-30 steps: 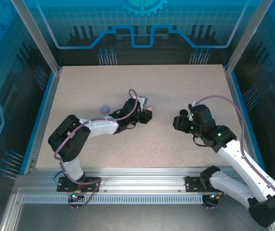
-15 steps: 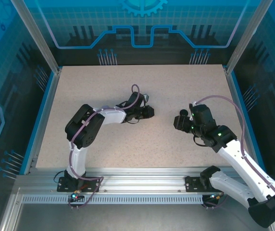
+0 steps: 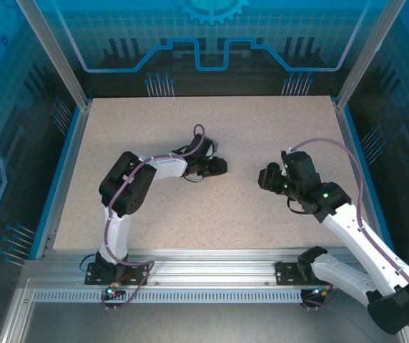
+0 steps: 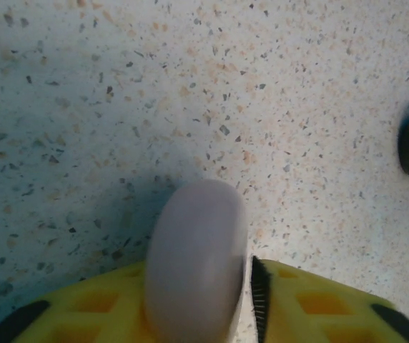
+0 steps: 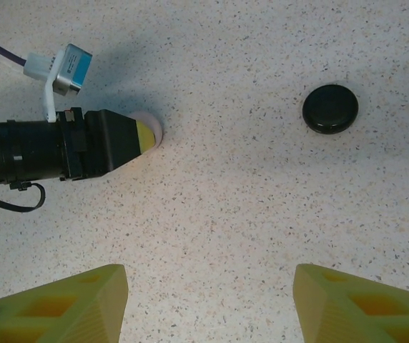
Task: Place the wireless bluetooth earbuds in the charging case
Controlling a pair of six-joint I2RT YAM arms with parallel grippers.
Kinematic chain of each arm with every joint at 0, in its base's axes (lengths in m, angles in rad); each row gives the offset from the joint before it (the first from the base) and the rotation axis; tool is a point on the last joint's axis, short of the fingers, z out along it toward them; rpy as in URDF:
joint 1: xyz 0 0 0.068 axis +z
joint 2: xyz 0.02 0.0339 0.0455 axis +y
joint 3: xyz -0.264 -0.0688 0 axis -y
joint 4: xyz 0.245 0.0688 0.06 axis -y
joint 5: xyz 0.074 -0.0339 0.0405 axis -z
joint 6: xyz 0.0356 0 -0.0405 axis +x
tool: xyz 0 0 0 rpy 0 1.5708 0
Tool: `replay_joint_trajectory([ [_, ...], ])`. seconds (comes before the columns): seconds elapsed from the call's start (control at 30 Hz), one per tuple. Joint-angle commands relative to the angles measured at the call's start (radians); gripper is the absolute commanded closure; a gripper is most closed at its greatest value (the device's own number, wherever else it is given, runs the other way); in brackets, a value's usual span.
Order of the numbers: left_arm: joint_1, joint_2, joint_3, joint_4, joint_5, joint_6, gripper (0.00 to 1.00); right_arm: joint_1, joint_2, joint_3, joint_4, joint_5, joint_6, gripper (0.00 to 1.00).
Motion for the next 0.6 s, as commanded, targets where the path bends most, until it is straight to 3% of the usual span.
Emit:
replay_joint_trajectory([
  [0.0, 0.012, 0.005, 0.015, -0.092, -0.007, 0.027, 0.56, -0.013, 0.001, 0.031, -0.003, 0.009, -0.014, 0.36],
  [0.3, 0.032, -0.057, 0.002, -0.206, -0.115, 0.106, 0.38, -0.014, -0.023, 0.057, -0.022, 0.02, -0.021, 0.33],
  [0.33, 0.038, -0.069, -0.002, -0.217, -0.129, 0.112, 0.31, -0.014, -0.025, 0.061, -0.025, 0.021, -0.022, 0.32],
  [0.43, 0.057, -0.111, -0.024, -0.242, -0.166, 0.134, 0.26, -0.017, -0.028, 0.07, -0.031, 0.024, -0.026, 0.3],
  [0.47, 0.066, -0.127, -0.032, -0.249, -0.18, 0.138, 0.17, -0.016, -0.028, 0.073, -0.031, 0.024, -0.027, 0.3],
  [0.57, 0.089, -0.182, -0.058, -0.271, -0.21, 0.16, 0.14, -0.017, -0.027, 0.081, -0.031, 0.026, -0.032, 0.28],
])
